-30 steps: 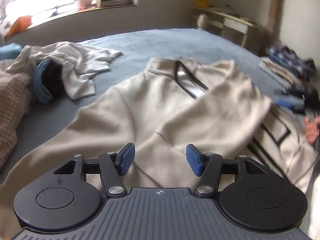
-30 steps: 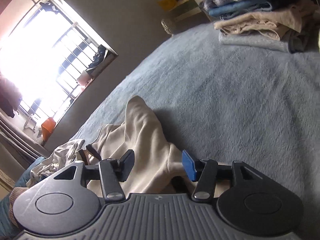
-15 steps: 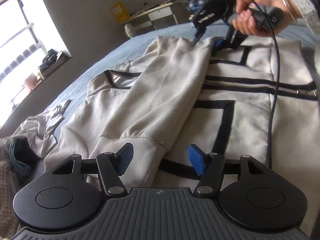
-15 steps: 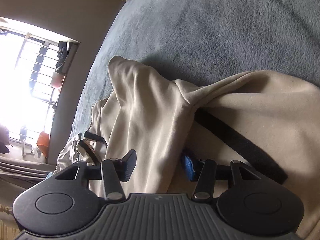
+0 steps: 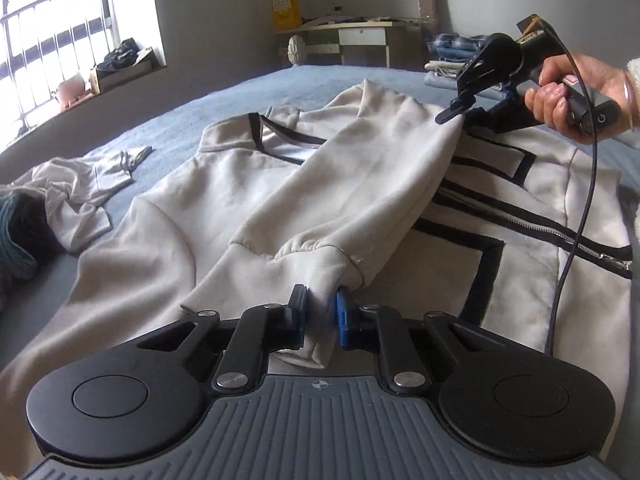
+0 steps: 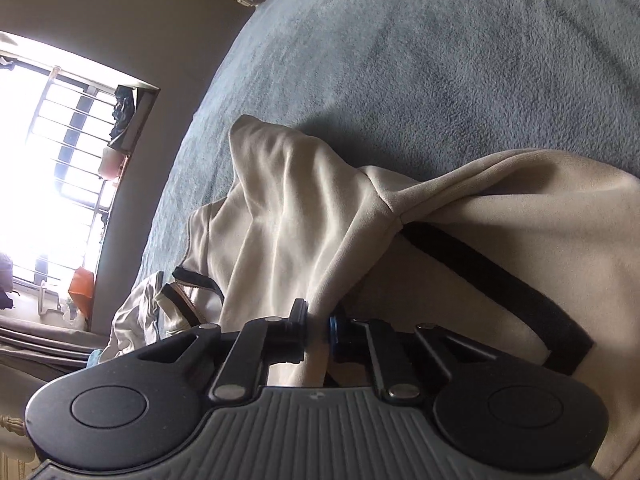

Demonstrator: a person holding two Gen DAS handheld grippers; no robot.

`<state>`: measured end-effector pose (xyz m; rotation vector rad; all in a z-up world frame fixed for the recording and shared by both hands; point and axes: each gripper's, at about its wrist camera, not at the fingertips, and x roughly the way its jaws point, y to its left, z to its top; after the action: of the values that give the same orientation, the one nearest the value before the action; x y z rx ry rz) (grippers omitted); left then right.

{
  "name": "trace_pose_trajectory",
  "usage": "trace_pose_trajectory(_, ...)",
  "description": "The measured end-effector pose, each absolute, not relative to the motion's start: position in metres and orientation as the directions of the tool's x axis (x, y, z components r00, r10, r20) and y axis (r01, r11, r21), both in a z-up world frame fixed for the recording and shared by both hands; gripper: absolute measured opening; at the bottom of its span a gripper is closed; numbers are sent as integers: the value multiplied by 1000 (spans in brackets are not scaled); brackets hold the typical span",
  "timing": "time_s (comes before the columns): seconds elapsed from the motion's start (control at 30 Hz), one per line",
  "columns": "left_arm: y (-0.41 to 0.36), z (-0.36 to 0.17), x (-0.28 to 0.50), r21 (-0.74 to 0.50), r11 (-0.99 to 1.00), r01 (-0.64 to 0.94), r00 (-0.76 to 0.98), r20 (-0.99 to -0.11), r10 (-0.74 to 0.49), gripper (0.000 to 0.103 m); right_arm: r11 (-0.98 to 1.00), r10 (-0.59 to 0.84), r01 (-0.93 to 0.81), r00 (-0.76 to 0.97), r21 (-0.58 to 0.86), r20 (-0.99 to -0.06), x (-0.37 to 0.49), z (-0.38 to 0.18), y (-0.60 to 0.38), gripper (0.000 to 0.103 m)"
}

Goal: Fold clothes

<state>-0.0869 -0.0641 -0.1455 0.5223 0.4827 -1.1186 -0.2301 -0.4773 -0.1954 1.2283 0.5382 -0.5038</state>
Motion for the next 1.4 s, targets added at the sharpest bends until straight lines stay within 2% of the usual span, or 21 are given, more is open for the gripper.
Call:
trace_pose_trajectory(0.2,-62,-147,-93,272,317,909,418,-602,-681,12,286,-52,626,766,725,-640,-230,-206,-472,11)
trace_pose_trajectory(0.4,-59,-127,-109,404,287,869,479,-537,-694,10,323,-51,595,788,736,-614,-234,-203,-469,11)
trace_pose_trajectory(0.47,-60,-129,-108,405,282,870,479,-551,-684,10,327,-41,598,783,732,-621,-234,-207,-469,11)
trace_pose_trajectory(0.6,-64,-160,-101,351,253,901,430,-654,-622,11,333,-21,605,772,723,-636,-234,-217,-467,10)
trace_pose_trajectory(0.7,-63,-168,-103,359,257,897,440,-671,-598,17,355,-8,599,770,718,-638,-236,-216,-467,10)
trace_pose_trajectory(0.77,-61,-164,-100,330,276,903,430,-685,-587,30,393,7,600,756,697,-655,-235,-211,-467,13)
trace_pose_trajectory(0.83,-53,-159,-94,285,297,911,409,-701,-584,35,444,23,601,734,664,-679,-236,-203,-468,18)
trace_pose_trajectory(0.97,-28,-143,-74,142,363,921,347,-723,-597,40,631,-8,582,667,514,-745,-242,-177,-461,30)
trace_pose_trajectory(1.07,-14,-126,-54,-18,442,897,307,-694,-651,40,773,-133,549,630,318,-765,-249,-150,-449,30)
trace_pose_trajectory(1.17,-22,-116,-39,-139,484,864,289,-650,-703,41,850,-253,503,652,158,-715,-246,-130,-439,30)
trace_pose_trajectory(1.23,-43,-115,-41,-134,481,867,302,-627,-718,41,880,-299,470,659,68,-691,-233,-124,-432,29)
trace_pose_trajectory(1.4,-96,-145,-44,-113,483,868,299,-658,-691,41,918,-374,357,642,-170,-670,-199,-142,-421,25)
